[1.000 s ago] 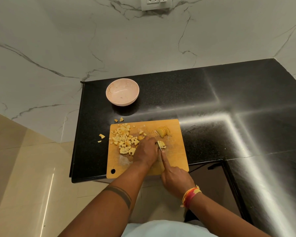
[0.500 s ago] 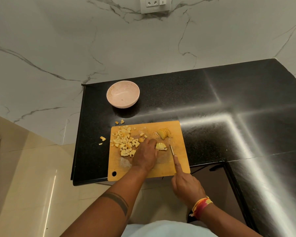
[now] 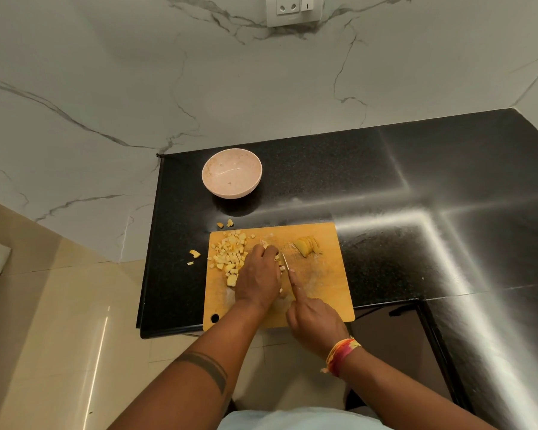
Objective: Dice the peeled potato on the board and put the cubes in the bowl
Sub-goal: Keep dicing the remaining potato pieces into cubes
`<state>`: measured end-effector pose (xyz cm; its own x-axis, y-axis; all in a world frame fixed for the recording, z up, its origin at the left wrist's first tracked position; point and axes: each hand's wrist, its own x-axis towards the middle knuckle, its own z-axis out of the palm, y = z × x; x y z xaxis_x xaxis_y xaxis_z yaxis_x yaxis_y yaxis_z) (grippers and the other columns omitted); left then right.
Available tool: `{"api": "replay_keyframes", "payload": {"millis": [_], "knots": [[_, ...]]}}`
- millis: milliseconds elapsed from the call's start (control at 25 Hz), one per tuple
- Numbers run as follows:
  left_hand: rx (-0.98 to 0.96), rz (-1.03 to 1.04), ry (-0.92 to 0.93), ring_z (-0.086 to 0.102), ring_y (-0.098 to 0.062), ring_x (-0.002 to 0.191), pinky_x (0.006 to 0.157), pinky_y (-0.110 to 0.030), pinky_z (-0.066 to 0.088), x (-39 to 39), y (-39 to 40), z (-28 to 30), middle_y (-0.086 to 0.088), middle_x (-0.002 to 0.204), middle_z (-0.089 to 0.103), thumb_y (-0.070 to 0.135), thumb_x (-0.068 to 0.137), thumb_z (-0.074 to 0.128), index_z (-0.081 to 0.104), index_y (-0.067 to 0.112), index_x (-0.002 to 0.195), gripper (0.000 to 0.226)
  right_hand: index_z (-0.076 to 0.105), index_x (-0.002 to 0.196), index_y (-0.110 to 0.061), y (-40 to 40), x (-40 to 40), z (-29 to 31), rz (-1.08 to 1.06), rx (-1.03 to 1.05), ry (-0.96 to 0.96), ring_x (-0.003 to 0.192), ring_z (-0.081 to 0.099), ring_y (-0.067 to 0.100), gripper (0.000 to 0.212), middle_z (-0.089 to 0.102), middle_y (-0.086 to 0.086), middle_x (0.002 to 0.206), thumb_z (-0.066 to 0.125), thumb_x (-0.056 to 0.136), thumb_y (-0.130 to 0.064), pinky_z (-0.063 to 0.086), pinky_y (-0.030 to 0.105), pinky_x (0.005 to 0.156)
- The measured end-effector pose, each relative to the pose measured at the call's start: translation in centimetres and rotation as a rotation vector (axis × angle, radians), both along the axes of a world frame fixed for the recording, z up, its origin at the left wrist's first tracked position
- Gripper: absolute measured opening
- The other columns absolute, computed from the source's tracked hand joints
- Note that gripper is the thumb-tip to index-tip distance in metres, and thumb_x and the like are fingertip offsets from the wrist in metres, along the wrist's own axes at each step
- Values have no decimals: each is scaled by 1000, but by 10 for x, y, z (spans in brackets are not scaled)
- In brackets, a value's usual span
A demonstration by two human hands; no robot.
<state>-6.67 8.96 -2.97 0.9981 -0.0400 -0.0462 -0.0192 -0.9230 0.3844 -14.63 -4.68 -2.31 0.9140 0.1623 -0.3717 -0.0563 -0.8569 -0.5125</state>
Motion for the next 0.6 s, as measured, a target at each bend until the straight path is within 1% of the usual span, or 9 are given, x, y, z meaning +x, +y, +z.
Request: {"api": "replay_keyframes", "payload": {"millis": [80, 160, 240, 320, 360, 440, 600], "knots": [[-39, 9, -13, 55, -22, 106, 79, -35, 54, 6, -9, 4, -2, 120, 54, 27, 101, 52, 59, 21, 125, 26, -10, 161, -35, -10, -1, 2, -54, 7, -21, 57, 54, 21, 78, 59, 0, 69, 38, 100, -30, 44, 40, 55], [-67, -31, -13, 53, -22, 109, 82, -34, 51, 13, -21, 6, -2, 119, 54, 30, 102, 52, 60, 20, 123, 25, -7, 162, -35, -22, -2, 4, -101, 2, -36, 54, 53, 20, 77, 57, -2, 65, 39, 100, -29, 40, 39, 51], [-93, -74, -1, 50, -23, 114, 88, -34, 47, 21, -35, 8, -3, 123, 53, 33, 101, 56, 58, 20, 129, 31, -5, 162, -36, -34, -2, 5, -144, -8, -47, 51, 50, 18, 76, 55, -4, 62, 40, 100, -29, 35, 36, 47], [-141, -66, 46, 47, -23, 120, 94, -35, 47, 29, -46, 7, -4, 130, 50, 33, 99, 62, 54, 20, 136, 41, -4, 162, -38, -41, -3, 6, -169, -6, -55, 48, 48, 17, 76, 55, -4, 60, 40, 100, -28, 29, 32, 45], [-163, -47, 74, 47, -24, 121, 97, -36, 47, 33, -51, 5, -4, 133, 48, 32, 98, 63, 53, 20, 138, 43, -3, 162, -38, -43, -3, 6, -172, -2, -56, 48, 48, 17, 76, 55, -4, 60, 40, 100, -29, 28, 32, 45], [-174, -31, 114, 49, -25, 122, 99, -37, 48, 39, -54, 0, -4, 134, 49, 28, 98, 64, 53, 20, 137, 41, -1, 162, -38, -46, -5, 5, -178, 4, -61, 50, 50, 19, 75, 54, -5, 60, 40, 100, -29, 29, 33, 46], [-207, -7, 124, 53, -25, 117, 95, -38, 50, 44, -53, -6, -4, 129, 54, 19, 98, 59, 56, 18, 130, 32, 1, 162, -38, -52, -6, 4, -182, 8, -77, 50, 52, 20, 74, 53, -6, 58, 40, 101, -28, 31, 34, 47]]}}
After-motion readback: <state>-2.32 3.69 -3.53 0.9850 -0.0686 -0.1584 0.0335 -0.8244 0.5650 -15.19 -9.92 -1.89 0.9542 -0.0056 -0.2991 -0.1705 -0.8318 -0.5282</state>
